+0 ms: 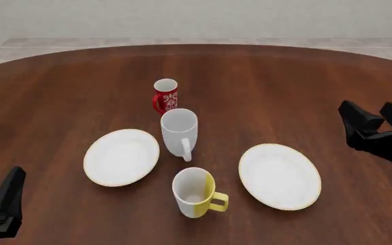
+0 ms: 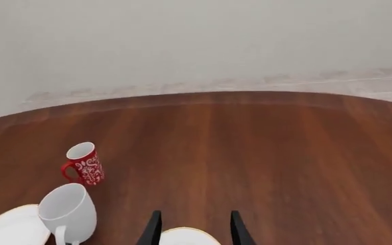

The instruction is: Put the white mug on the left plate.

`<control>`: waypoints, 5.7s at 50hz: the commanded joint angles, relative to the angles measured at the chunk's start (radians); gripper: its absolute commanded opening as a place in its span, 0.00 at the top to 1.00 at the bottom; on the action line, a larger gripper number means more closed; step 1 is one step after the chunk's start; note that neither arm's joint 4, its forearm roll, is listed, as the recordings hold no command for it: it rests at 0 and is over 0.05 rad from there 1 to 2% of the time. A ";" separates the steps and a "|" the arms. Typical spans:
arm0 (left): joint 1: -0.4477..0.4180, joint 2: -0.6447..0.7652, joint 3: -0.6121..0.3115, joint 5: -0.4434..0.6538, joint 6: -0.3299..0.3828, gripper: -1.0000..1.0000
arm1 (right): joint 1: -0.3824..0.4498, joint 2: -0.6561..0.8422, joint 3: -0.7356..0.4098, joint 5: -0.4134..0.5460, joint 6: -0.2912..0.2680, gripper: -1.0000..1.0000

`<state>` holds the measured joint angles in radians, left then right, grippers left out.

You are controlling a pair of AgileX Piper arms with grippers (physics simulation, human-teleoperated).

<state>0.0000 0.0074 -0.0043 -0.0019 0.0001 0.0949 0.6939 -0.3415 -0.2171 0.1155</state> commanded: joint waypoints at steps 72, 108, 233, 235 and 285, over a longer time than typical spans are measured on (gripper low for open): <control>0.000 0.000 0.000 0.000 0.000 0.00 | 0.453 0.783 -0.580 0.158 0.039 0.00; 0.000 0.000 0.000 0.000 0.000 0.00 | 0.582 0.975 -0.625 0.097 0.127 0.00; 0.000 0.000 0.000 0.000 0.000 0.00 | 0.629 1.227 -0.620 -0.048 0.280 0.00; 0.000 0.000 0.000 0.000 0.000 0.00 | 0.632 1.226 -0.620 -0.046 0.279 0.00; 0.000 0.000 0.000 0.000 0.000 0.00 | 0.553 1.070 -0.718 0.129 0.070 1.00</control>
<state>0.0000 0.0074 -0.0043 -0.0019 0.0001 0.6608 1.8152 -1.0237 -0.1316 0.2267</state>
